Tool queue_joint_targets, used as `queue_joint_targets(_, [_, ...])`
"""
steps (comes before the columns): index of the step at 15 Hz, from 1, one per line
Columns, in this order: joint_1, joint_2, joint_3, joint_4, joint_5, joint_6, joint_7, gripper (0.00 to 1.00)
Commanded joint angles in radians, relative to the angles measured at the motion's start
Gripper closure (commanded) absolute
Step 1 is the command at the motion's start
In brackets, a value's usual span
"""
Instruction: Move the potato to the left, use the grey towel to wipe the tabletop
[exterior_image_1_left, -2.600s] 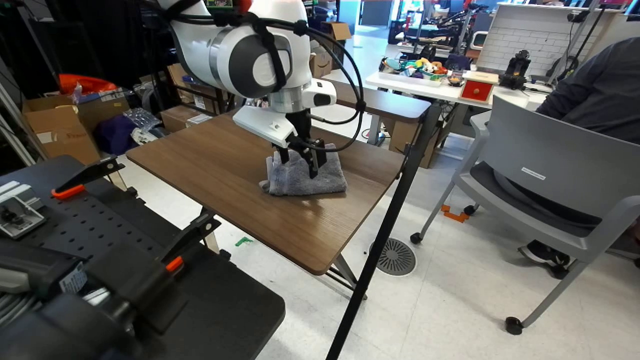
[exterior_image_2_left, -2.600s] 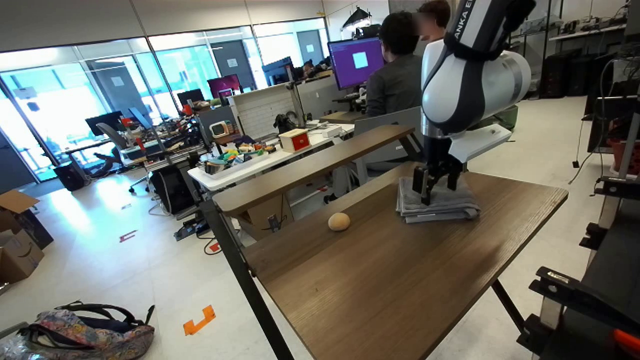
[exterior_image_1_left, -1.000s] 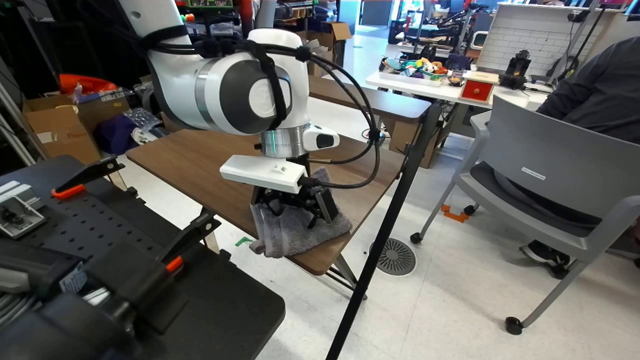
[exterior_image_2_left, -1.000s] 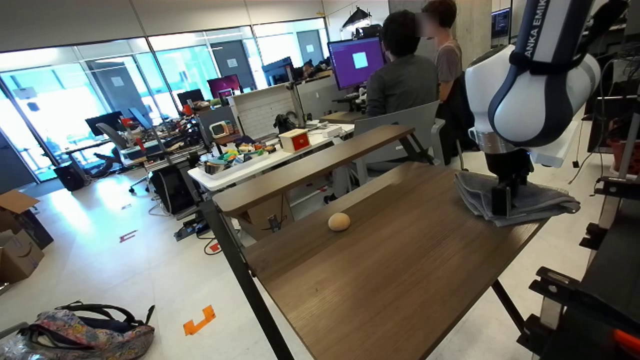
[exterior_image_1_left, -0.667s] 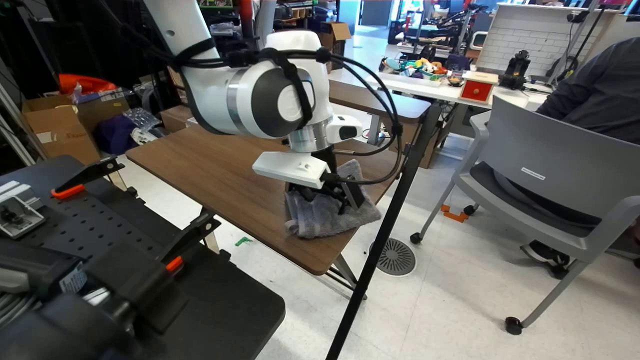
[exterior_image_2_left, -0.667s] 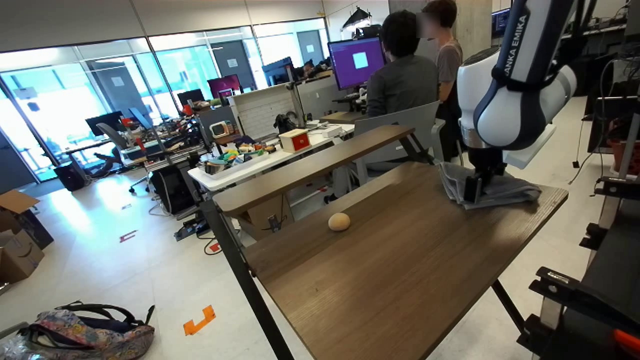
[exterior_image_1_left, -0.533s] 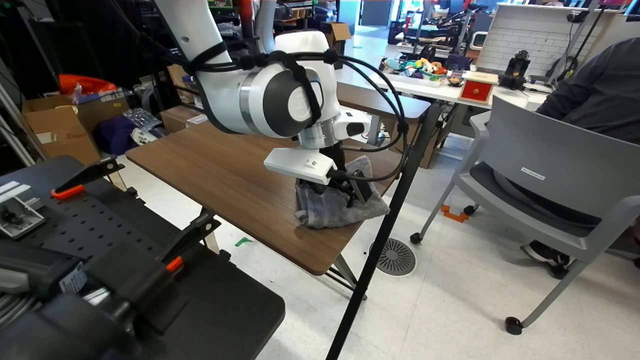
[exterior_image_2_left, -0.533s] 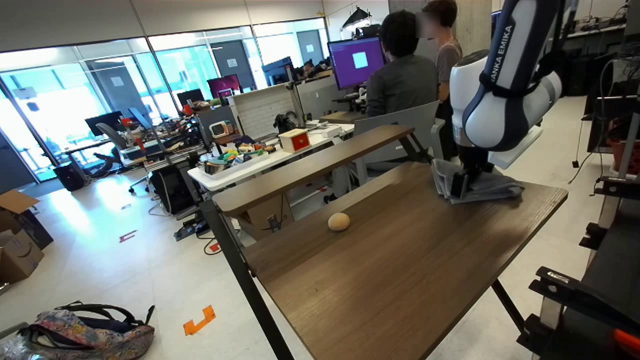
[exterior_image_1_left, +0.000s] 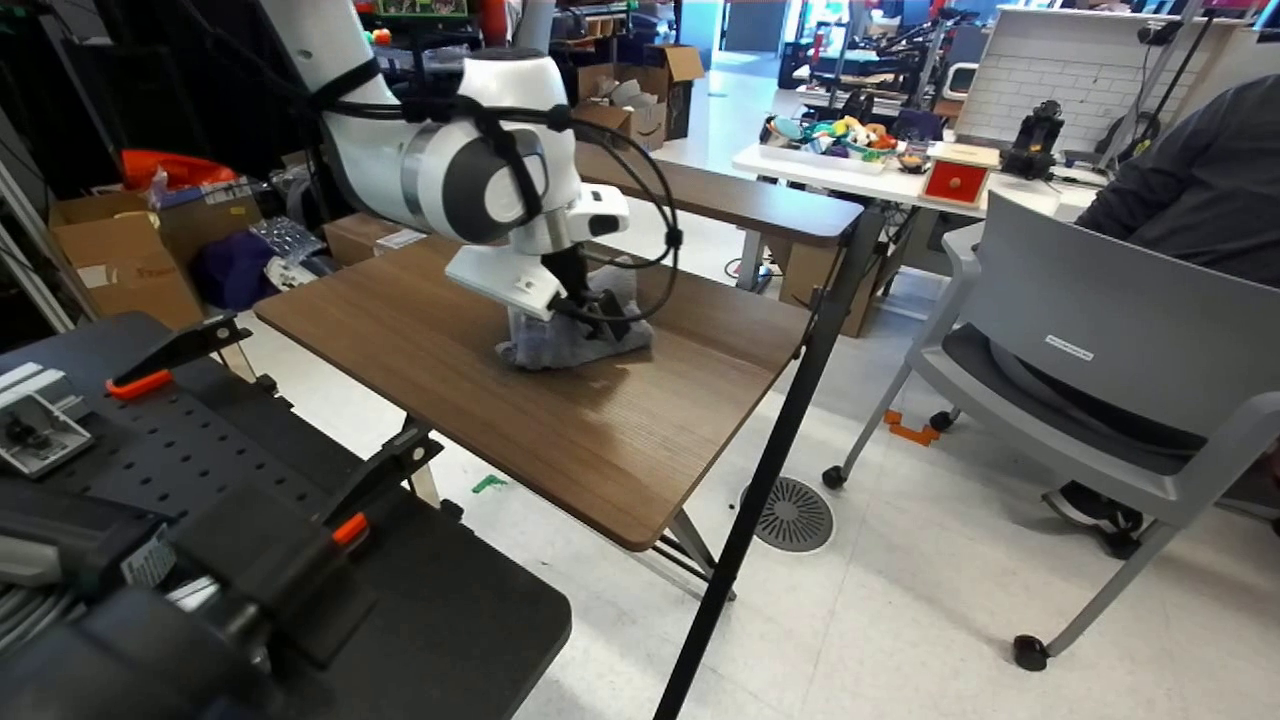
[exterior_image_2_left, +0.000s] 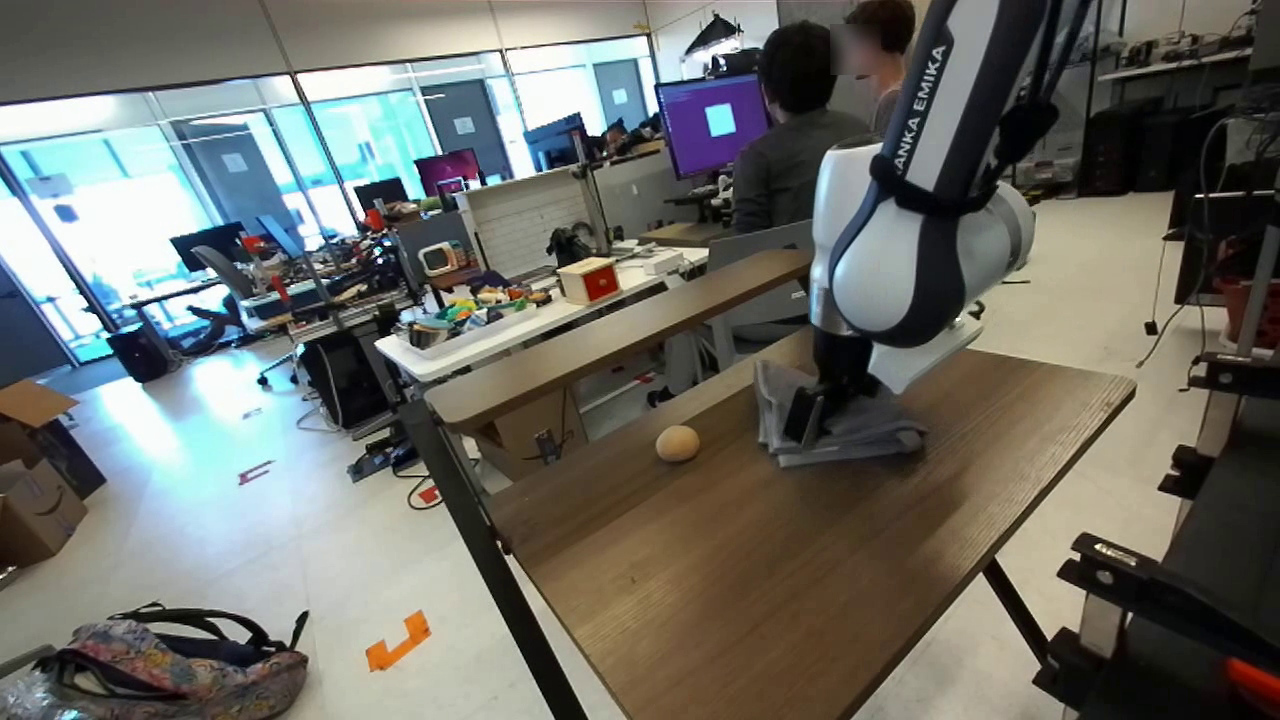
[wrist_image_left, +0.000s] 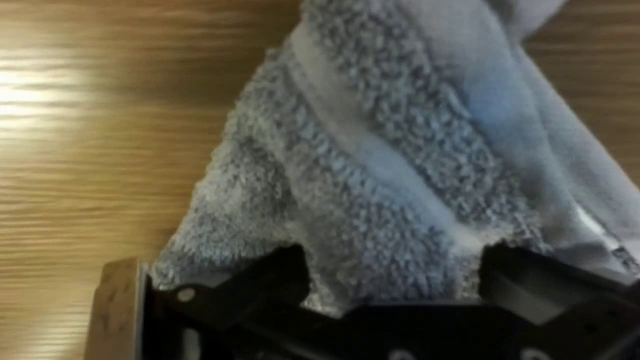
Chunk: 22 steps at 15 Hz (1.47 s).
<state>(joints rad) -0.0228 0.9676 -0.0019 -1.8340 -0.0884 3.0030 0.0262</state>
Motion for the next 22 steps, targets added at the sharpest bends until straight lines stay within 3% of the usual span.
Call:
queue_joint_targets(1, [-0.030,-0.033,0.163,-0.155,0.017,0.056,-0.082,0.00])
queue_joint_targets(5, [-0.019,-0.083,0.266,-0.312,0.013,0.068,-0.117,0.00])
queue_joint_targets(8, [-0.014,-0.096,0.284,-0.351,0.015,0.032,-0.120,0.00])
queue_joint_targets(13, [0.002,-0.087,0.142,-0.278,0.008,0.005,-0.105,0.00])
queue_joint_targets(18, [0.032,-0.075,-0.105,-0.200,-0.009,-0.041,-0.068,0.00])
queue_joint_targets(20, [-0.004,-0.101,-0.107,-0.183,-0.001,-0.077,-0.078,0.00])
queue_joint_targets(22, [-0.069,-0.153,-0.047,-0.187,0.020,-0.086,-0.103,0.00])
